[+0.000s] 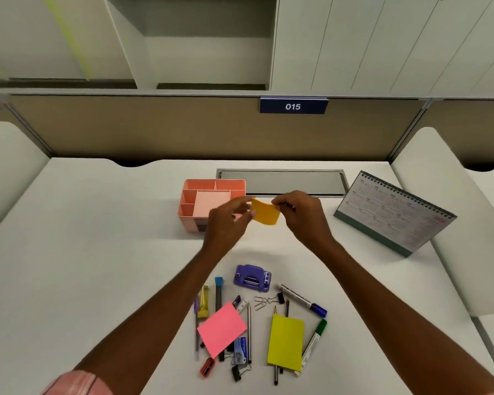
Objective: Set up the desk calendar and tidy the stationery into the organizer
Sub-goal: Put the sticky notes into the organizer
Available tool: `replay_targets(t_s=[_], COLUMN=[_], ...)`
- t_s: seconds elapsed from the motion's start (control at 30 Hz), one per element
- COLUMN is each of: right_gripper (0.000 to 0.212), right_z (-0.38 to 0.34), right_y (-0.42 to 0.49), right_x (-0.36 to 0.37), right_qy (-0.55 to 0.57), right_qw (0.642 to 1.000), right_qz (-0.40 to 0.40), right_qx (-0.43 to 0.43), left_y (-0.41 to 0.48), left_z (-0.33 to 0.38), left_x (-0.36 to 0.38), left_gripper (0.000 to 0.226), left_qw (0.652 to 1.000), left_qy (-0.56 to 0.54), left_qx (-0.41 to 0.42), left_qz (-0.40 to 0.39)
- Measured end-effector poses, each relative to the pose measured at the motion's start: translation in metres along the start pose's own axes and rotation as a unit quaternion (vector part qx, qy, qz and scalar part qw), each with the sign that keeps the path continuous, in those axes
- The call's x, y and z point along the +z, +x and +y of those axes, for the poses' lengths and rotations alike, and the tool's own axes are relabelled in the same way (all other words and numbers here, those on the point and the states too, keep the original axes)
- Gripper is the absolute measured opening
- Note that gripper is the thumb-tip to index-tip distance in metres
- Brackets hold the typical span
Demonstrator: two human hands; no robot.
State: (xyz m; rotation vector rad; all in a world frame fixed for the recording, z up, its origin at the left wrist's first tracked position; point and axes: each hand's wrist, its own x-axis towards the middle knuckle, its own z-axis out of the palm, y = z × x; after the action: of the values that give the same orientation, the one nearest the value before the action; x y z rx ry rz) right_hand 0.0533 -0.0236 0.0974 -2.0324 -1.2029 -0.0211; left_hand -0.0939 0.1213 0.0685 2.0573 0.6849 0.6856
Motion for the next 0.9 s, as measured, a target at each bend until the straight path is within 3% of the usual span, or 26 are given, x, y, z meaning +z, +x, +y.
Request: replay_targets(t_s=[0.13,0.3,0.47,0.9], right_gripper=[0.015,0.017,0.017,0.018], right_z=[-0.02,-0.033,-0.035,-0.004], right_y=[0.044,0.084,0.107,0.13], right_x=[0.016,0.038,0.058,0.1], right_qy=[-0.001,-0.011,-0.014,-0.079], right_qw=[0.999,0.998,0.998,0.997], right_qz=[0.01,0.014,0.025,-0.018], right_qx=[-0.043,-0.059,-0.058,0.01], left_y=[0.033,0.067,0.088,0.123], left_z=[0.0,-0.01,-0.022,-0.063], left_x=[-0.032,-0.058,-0.067,-0.058], left_gripper=[0.027,0.014,0.015,0.017], left_qw=[0.995,0.991,0.984,0.98], left_qy=[0.025,0.032,0.071,0.174], left_qx=[0.052,0.076,0.09,0.059], left_qz=[0.084,0.108,0.134,0.073])
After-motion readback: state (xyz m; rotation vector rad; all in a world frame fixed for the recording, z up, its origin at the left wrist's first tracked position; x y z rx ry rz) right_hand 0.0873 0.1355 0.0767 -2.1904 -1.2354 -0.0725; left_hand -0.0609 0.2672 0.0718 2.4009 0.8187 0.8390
